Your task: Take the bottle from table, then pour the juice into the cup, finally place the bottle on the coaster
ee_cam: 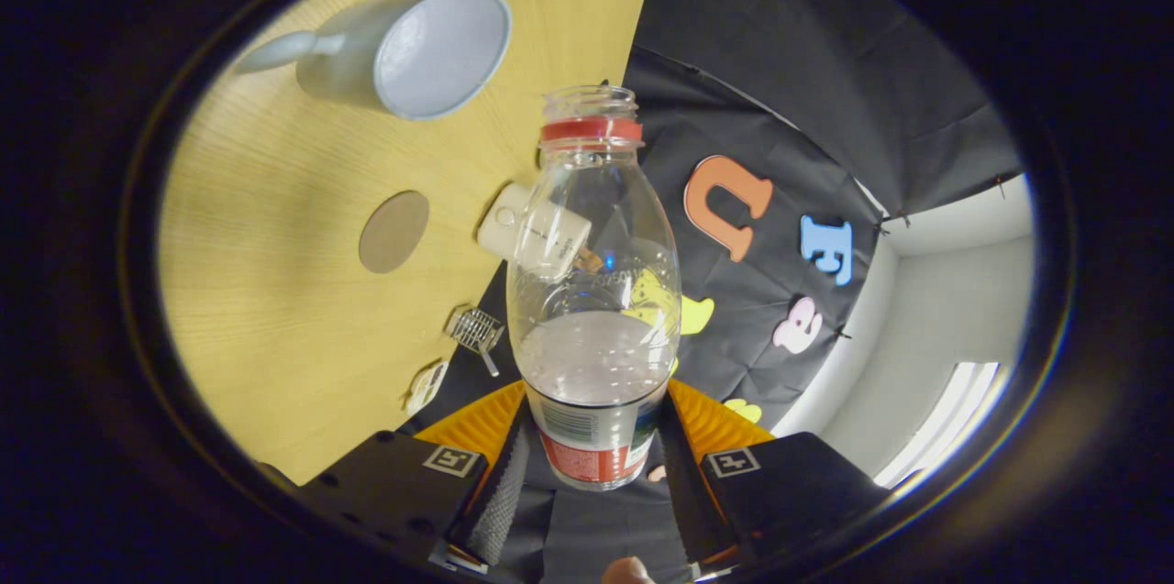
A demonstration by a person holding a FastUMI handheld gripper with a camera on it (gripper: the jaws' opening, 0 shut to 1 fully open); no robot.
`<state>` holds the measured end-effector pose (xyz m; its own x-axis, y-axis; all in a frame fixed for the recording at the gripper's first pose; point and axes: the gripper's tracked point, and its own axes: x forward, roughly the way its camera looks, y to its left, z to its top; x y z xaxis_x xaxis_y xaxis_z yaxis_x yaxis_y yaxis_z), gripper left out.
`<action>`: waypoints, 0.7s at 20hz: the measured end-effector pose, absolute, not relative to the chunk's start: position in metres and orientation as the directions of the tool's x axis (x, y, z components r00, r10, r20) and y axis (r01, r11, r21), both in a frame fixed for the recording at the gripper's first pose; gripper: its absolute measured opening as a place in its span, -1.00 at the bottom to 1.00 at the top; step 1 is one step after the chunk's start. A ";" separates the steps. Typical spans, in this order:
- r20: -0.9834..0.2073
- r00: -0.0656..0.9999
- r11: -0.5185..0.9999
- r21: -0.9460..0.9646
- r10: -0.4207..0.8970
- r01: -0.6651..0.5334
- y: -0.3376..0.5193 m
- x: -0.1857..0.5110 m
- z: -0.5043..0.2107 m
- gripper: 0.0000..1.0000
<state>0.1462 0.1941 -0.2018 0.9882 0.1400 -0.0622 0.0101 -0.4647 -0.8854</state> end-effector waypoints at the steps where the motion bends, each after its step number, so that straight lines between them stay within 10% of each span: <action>1: -0.063 0.988 -0.461 -0.887 0.139 0.008 0.193 0.145 -0.202 0.51; 14: -0.185 0.977 -0.144 -0.975 0.102 -0.170 0.181 0.133 -0.216 0.52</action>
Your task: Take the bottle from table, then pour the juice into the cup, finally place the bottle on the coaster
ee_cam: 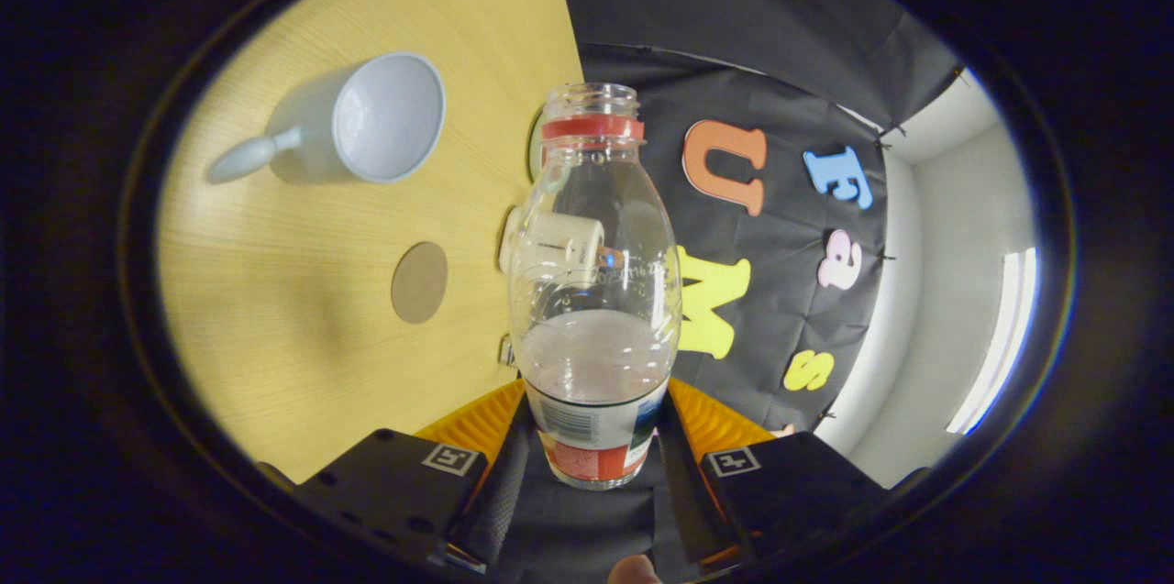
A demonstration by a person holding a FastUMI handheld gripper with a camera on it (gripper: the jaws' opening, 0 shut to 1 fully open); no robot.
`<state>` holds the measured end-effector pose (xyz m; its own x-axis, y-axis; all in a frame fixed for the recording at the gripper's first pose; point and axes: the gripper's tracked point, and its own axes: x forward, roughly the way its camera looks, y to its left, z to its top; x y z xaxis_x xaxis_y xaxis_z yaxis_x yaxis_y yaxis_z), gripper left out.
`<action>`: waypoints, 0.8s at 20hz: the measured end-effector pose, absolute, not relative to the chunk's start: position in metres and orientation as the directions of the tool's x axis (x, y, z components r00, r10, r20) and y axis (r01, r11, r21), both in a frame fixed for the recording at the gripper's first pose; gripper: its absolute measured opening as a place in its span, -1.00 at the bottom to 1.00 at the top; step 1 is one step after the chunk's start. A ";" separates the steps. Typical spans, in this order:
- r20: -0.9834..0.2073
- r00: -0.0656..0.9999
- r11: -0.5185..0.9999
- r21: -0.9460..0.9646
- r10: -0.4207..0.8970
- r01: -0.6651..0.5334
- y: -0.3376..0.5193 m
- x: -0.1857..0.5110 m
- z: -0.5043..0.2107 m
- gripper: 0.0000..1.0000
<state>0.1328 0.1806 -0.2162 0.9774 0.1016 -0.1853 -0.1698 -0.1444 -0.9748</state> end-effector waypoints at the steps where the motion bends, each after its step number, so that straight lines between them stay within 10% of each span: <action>1: -0.204 0.974 -0.100 -0.976 0.100 -0.194 0.179 0.130 -0.217 0.52; 16: -0.360 0.885 0.711 -0.536 0.294 -0.455 0.180 0.104 -0.217 0.52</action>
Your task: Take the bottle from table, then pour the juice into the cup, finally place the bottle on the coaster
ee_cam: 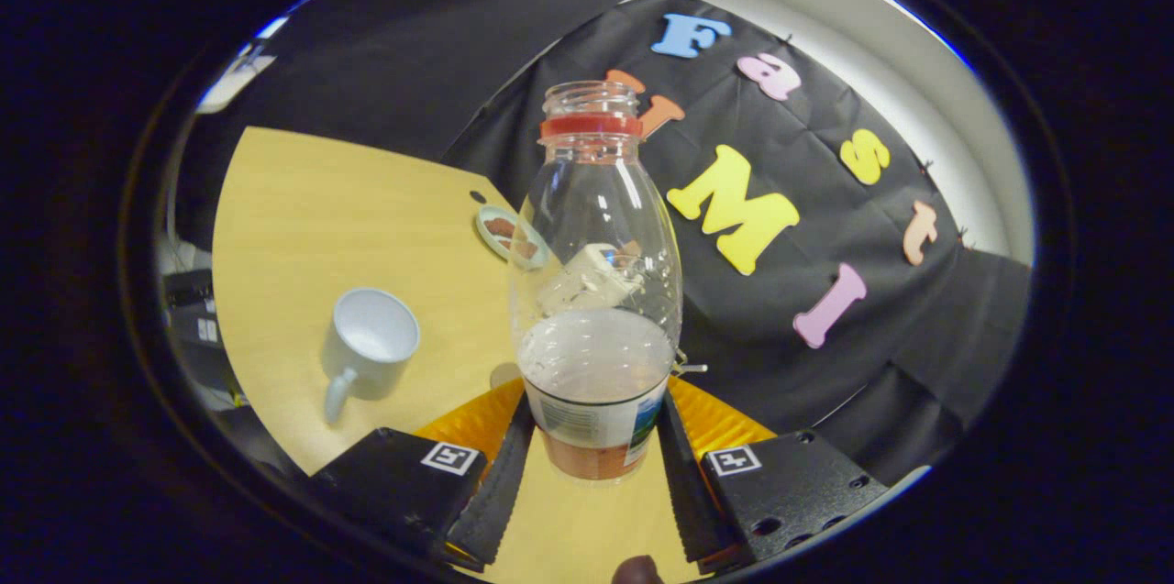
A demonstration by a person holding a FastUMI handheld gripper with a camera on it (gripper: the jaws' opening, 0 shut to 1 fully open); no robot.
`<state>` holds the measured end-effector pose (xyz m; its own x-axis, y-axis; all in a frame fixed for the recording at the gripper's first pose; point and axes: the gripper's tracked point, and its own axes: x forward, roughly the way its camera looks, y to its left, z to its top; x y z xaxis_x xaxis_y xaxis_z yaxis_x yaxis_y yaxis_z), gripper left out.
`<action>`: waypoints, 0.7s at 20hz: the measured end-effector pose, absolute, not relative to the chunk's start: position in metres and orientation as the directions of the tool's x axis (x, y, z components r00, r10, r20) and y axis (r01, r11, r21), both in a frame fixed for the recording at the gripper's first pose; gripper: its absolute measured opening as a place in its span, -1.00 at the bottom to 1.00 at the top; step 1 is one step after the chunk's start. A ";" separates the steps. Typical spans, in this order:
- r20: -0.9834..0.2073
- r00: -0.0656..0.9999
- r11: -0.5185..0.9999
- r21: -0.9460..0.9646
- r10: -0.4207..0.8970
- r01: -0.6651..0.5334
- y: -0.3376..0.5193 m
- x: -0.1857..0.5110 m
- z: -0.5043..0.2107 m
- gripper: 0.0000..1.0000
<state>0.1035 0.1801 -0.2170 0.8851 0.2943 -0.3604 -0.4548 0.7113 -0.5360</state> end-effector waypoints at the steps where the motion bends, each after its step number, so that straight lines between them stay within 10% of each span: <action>1: -0.366 0.873 0.757 -0.454 0.322 -0.469 0.184 0.101 -0.213 0.52; 14: -0.330 0.853 0.905 0.011 0.405 -0.425 0.179 0.181 -0.223 0.51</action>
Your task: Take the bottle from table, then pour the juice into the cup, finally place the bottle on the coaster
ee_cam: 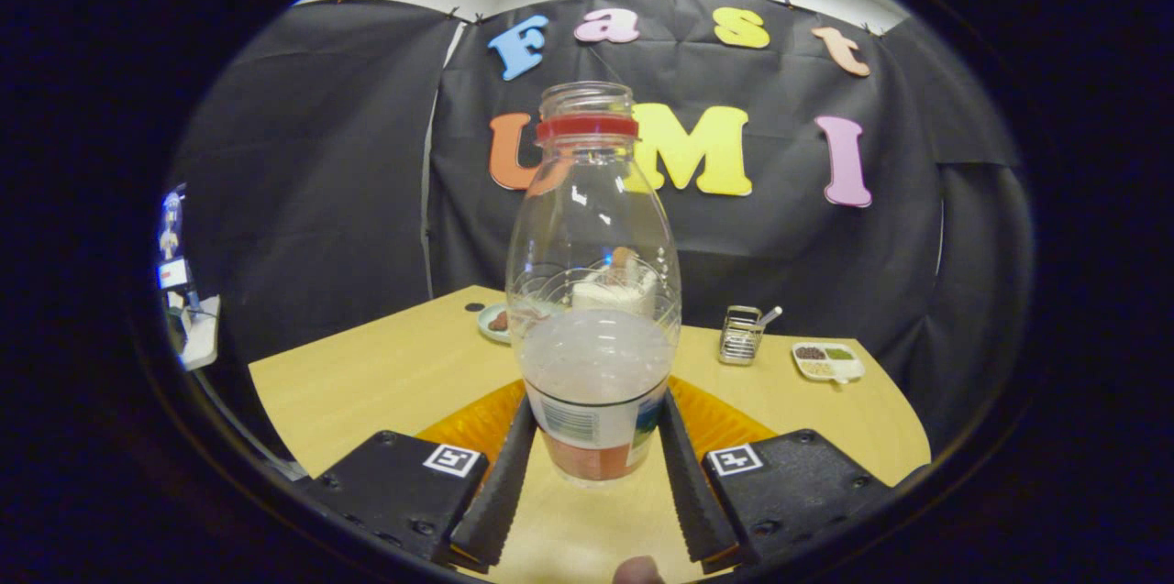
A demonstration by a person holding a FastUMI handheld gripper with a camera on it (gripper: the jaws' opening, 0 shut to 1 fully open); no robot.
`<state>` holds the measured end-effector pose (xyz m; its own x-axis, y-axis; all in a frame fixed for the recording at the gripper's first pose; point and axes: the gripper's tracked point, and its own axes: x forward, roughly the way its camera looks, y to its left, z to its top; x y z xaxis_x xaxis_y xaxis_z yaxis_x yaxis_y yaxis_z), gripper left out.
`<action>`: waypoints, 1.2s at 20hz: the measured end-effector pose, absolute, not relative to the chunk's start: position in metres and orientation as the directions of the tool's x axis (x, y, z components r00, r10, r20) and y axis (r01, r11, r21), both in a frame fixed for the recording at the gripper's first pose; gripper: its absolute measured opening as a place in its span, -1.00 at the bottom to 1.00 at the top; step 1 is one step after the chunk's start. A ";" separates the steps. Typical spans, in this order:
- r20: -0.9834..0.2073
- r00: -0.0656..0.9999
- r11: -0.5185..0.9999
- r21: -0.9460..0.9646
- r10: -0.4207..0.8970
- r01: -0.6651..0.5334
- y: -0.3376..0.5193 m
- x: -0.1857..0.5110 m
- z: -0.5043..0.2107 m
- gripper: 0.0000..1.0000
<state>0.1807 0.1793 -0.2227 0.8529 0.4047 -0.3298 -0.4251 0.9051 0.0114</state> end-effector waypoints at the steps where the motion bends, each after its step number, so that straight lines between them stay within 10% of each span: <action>1: -0.344 0.850 0.908 0.018 0.400 -0.419 0.179 0.192 -0.231 0.51; 24: -0.428 0.817 0.910 0.037 0.387 -0.412 0.215 0.271 -0.351 0.63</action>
